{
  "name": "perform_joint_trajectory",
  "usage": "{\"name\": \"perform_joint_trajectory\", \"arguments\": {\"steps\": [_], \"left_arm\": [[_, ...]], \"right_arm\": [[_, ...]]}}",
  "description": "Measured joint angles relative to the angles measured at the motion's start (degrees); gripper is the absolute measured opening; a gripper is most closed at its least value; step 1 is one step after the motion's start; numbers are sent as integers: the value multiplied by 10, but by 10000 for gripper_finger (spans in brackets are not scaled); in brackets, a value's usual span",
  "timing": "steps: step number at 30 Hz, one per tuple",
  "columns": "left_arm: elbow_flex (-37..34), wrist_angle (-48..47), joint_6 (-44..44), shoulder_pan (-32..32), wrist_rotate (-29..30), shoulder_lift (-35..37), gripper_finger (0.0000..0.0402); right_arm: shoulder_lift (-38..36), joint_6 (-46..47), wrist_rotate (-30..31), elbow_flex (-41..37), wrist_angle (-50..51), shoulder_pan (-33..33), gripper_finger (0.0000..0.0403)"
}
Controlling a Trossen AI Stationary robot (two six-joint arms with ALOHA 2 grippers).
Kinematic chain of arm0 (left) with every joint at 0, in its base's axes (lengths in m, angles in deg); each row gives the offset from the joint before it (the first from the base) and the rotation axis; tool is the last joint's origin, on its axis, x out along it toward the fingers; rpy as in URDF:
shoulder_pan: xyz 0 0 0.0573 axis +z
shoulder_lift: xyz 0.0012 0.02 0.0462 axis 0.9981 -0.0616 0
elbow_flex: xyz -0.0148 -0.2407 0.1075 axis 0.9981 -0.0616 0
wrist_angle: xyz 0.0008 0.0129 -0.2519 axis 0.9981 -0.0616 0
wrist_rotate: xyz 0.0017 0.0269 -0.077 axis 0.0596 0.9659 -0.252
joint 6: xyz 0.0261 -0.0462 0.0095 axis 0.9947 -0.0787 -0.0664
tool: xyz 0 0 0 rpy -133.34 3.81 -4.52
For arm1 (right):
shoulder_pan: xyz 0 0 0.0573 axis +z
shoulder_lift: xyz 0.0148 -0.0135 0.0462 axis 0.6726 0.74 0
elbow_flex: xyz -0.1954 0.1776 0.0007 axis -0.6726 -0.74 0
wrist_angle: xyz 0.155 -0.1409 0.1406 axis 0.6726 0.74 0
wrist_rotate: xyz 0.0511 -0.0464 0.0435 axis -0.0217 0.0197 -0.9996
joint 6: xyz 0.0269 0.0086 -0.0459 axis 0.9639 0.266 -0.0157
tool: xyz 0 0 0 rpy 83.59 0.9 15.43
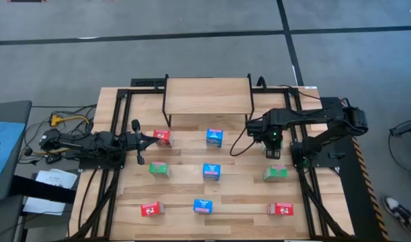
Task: Stack cereal on shelf
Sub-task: Put the top green cereal box on the shelf
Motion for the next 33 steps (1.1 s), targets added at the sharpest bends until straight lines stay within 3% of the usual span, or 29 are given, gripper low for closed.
{"name": "perform_joint_trajectory", "arguments": {"steps": [14,33], "left_arm": [[0,0,0,0,0,0,0],[0,0,0,0,0,0,0]], "right_arm": [[0,46,-17,9,42,1,106],[0,58,-13,232,114,-2,107]]}}
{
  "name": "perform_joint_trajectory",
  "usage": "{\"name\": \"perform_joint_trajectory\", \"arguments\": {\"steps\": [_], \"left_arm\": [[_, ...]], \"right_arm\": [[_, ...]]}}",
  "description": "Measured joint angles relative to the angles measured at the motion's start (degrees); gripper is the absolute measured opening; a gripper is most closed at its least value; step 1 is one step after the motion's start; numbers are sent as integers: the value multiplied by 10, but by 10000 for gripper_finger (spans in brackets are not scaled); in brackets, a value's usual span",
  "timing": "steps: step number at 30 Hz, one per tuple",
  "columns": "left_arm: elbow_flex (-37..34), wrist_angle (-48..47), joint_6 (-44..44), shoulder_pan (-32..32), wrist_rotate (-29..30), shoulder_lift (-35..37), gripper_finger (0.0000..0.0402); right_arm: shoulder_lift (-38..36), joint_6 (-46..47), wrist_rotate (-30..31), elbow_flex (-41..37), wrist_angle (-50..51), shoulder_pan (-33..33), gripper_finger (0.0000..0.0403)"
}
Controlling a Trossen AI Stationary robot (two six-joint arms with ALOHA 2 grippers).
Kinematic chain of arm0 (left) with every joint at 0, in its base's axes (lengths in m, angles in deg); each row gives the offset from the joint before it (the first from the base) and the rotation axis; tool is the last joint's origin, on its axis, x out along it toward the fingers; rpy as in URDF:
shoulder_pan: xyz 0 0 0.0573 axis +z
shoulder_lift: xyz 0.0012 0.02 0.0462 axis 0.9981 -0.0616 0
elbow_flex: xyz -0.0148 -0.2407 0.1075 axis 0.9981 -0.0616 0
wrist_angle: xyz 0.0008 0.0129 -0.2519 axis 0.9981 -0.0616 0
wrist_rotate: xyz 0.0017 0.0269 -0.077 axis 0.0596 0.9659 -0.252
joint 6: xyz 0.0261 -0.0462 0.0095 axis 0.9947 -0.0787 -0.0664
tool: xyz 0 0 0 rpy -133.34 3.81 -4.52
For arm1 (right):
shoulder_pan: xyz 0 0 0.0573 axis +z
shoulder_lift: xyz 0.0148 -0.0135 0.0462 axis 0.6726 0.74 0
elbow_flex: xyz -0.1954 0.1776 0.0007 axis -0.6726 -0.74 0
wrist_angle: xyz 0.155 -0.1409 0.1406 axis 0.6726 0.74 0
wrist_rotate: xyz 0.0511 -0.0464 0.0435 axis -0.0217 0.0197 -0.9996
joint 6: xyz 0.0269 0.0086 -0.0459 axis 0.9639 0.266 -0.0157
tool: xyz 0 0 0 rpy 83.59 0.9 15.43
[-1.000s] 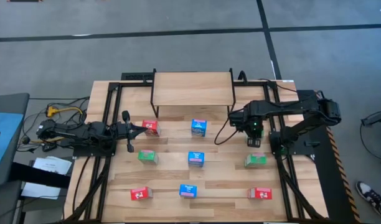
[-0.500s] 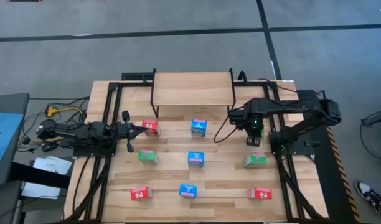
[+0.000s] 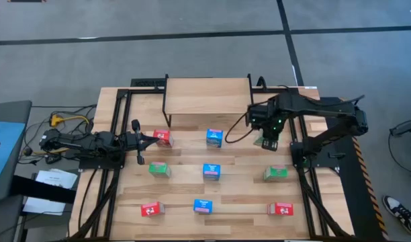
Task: Stack cereal on shelf
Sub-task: Put the top green cereal box on the shelf
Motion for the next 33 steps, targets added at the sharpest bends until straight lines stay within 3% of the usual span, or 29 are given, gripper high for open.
{"name": "perform_joint_trajectory", "arguments": {"steps": [17,33], "left_arm": [[0,0,0,0,0,0,0],[0,0,0,0,0,0,0]], "right_arm": [[0,-1,34,173,-29,-51,107],[0,-31,36,213,-228,-120,107]]}}
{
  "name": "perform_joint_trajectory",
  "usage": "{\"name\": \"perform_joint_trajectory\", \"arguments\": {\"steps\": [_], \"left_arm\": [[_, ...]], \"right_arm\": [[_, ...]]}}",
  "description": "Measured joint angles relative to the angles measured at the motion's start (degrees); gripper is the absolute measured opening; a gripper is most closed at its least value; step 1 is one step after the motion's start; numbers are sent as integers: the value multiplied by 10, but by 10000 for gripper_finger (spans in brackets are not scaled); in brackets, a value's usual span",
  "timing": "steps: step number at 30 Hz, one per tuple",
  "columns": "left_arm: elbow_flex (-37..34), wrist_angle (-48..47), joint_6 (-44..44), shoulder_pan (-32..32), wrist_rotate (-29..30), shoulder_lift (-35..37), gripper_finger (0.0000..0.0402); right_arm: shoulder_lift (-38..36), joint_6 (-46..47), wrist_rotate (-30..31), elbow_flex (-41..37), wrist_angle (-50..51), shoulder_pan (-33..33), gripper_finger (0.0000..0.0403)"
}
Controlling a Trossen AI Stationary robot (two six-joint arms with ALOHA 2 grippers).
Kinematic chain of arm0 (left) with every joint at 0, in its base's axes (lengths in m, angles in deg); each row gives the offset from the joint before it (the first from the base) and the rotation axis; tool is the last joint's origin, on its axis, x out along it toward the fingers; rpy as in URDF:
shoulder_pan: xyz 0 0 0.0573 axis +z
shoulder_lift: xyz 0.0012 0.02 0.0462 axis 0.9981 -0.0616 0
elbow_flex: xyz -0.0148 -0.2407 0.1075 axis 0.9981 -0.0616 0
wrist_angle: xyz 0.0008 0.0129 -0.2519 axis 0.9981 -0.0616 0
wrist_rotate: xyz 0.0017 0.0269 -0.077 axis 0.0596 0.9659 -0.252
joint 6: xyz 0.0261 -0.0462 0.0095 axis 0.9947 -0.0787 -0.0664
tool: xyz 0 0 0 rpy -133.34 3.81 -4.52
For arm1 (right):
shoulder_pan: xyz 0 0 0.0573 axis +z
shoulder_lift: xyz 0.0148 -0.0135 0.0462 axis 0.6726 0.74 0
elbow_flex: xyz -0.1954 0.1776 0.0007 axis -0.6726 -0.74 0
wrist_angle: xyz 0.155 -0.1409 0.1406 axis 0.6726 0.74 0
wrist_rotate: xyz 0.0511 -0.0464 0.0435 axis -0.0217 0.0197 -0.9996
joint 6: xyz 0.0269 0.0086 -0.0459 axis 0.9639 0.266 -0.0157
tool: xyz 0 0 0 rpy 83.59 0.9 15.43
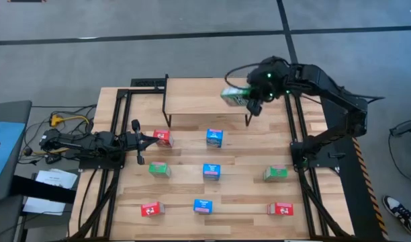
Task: Stack cereal on shelf
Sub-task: Put the top green cereal box on the shelf
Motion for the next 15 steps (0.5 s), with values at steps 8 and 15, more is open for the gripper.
{"name": "perform_joint_trajectory", "arguments": {"steps": [8,15], "left_arm": [[0,0,0,0,0,0,0],[0,0,0,0,0,0,0]], "right_arm": [[0,-86,4,0,-117,-44,108],[1,-184,58,0,-228,-80,108]]}}
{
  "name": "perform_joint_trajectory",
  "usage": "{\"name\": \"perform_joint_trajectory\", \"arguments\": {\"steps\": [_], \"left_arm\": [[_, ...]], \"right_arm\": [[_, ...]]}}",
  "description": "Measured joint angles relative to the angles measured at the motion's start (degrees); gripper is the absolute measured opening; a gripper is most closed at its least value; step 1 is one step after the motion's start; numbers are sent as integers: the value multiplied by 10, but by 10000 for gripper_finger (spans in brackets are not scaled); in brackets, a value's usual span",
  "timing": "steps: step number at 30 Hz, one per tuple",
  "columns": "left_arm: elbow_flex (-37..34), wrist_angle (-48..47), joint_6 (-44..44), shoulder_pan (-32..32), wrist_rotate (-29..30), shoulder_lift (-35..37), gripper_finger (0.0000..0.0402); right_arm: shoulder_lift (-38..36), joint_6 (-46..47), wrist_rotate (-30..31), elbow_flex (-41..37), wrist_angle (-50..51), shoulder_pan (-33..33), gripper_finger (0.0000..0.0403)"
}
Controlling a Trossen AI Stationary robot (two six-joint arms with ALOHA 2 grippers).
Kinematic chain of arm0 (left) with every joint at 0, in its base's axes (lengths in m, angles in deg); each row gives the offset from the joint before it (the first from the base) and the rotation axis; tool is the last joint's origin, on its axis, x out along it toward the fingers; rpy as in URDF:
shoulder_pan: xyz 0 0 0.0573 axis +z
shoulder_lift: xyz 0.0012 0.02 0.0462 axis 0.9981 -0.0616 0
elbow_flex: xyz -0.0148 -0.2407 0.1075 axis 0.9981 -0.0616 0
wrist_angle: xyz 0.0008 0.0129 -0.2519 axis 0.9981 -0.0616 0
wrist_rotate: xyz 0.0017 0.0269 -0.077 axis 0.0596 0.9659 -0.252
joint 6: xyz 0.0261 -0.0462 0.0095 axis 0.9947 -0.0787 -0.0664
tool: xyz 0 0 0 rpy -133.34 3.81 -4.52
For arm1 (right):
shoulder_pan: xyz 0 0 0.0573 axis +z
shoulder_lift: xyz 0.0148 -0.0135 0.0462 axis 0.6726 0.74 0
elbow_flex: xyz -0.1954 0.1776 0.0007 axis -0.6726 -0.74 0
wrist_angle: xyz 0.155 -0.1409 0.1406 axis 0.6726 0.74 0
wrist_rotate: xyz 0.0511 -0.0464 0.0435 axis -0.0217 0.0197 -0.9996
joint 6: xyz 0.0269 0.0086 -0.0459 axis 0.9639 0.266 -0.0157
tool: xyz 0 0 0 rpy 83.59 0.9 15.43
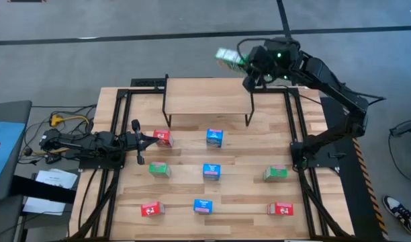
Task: Stack cereal on shelf
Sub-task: Put the top green cereal box on the shelf
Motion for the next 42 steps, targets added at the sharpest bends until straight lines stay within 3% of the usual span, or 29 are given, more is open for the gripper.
{"name": "perform_joint_trajectory", "arguments": {"steps": [9,18,26,42], "left_arm": [[0,0,0,0,0,0,0],[0,0,0,0,0,0,0],[0,0,0,0,0,0,0],[0,0,0,0,0,0,0]], "right_arm": [[0,-158,27,0,-145,-59,108],[17,-220,18,1,-207,-121,108],[67,-217,11,1,-134,-138,108],[119,-219,12,0,109,-75,108]]}}
